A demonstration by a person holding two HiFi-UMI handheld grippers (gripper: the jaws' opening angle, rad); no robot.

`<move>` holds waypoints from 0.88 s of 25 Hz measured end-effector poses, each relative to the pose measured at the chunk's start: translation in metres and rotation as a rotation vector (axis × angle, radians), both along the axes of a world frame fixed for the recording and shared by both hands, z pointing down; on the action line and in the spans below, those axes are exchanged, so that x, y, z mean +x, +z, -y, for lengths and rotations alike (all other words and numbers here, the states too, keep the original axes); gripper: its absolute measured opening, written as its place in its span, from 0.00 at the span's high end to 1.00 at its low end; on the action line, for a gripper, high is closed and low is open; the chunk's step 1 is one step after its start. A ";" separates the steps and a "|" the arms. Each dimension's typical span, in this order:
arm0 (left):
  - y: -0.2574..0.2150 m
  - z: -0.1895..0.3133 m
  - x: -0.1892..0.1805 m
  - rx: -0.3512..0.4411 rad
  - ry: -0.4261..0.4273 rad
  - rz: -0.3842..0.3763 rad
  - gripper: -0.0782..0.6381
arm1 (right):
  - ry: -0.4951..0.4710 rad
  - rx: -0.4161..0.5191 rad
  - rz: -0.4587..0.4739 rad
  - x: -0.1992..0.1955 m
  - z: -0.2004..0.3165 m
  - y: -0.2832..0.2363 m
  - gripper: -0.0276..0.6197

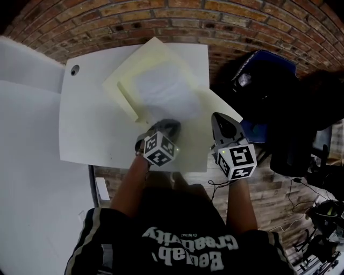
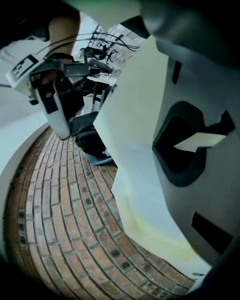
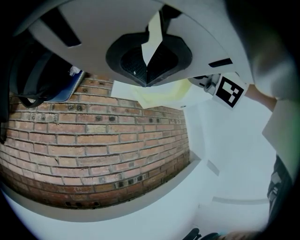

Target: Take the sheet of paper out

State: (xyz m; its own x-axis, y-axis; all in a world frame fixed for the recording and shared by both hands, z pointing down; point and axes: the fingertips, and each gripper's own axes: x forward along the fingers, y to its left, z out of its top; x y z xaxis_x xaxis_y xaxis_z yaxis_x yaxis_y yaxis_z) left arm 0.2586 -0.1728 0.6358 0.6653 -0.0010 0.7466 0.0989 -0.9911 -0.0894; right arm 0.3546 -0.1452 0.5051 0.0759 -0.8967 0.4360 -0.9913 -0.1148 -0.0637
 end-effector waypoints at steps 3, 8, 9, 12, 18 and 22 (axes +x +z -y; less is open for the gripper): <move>-0.007 0.004 0.000 0.002 -0.007 -0.012 0.89 | 0.011 -0.020 0.004 0.004 0.004 0.008 0.97; -0.023 0.010 0.000 0.024 -0.012 -0.035 0.89 | 0.017 -0.039 0.020 0.008 0.010 0.018 0.97; -0.027 0.013 -0.001 0.032 -0.015 -0.043 0.89 | 0.006 -0.032 0.021 0.006 0.012 0.016 0.97; -0.045 0.021 -0.004 0.055 -0.032 -0.073 0.89 | -0.039 -0.001 0.011 -0.004 0.021 0.010 0.97; -0.077 0.033 -0.010 0.089 -0.049 -0.117 0.89 | -0.271 -0.001 -0.253 -0.045 0.038 -0.001 0.77; -0.092 0.031 -0.013 0.091 -0.044 -0.138 0.89 | -0.446 -0.087 -0.492 -0.078 0.045 0.016 0.73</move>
State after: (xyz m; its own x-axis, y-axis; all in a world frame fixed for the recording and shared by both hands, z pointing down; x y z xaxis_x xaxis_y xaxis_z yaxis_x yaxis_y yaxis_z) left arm 0.2451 -0.2038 0.5440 0.7591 -0.0958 0.6439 0.0362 -0.9814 -0.1887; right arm 0.2767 -0.1906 0.5208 -0.0859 -0.8516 0.5172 -0.8560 0.3287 0.3991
